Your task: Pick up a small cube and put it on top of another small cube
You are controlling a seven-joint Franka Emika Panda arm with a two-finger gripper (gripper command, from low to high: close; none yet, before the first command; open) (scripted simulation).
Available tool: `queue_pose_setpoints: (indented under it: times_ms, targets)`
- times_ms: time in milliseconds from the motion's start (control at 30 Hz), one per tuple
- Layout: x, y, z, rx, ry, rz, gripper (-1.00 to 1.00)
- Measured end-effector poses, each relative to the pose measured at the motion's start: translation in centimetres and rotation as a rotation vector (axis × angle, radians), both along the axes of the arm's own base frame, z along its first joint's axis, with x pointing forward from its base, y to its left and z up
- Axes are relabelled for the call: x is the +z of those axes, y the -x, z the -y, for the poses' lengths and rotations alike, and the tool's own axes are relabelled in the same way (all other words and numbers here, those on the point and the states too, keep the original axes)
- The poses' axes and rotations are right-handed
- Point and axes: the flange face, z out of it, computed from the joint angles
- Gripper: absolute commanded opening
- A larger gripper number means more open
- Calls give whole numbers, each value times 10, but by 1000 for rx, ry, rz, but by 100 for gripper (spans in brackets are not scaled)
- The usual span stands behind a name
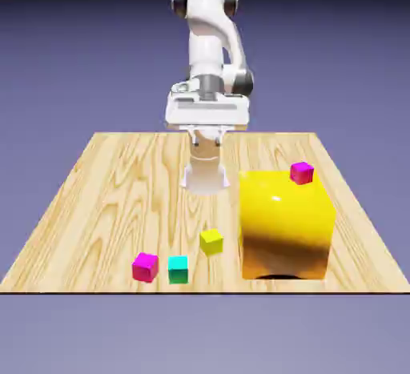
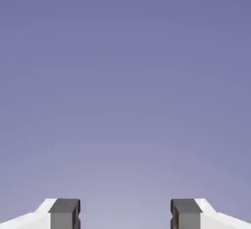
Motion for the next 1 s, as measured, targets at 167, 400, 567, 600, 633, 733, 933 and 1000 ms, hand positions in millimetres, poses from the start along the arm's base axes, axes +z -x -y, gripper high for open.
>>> queue_pose_setpoints:
  times_ms: [167, 400, 567, 600, 633, 733, 933, 1000]
  targets:
    - [-62, -26, 28, -161, -179, -308, 0]
    - [-151, -38, 55, -386, -415, -720, 0]
    - [-209, -37, 68, -545, -575, -987, 0]
    - [-219, -36, 69, -576, -606, -1038, 0]
    - [-230, -35, 71, -607, -638, -1087, 0]
    - [-259, -31, 76, -699, -731, -1225, 0]
    - [-304, -26, 85, -853, -894, -1439, 0]
    - [-322, -21, 72, -851, -896, -1439, 0]
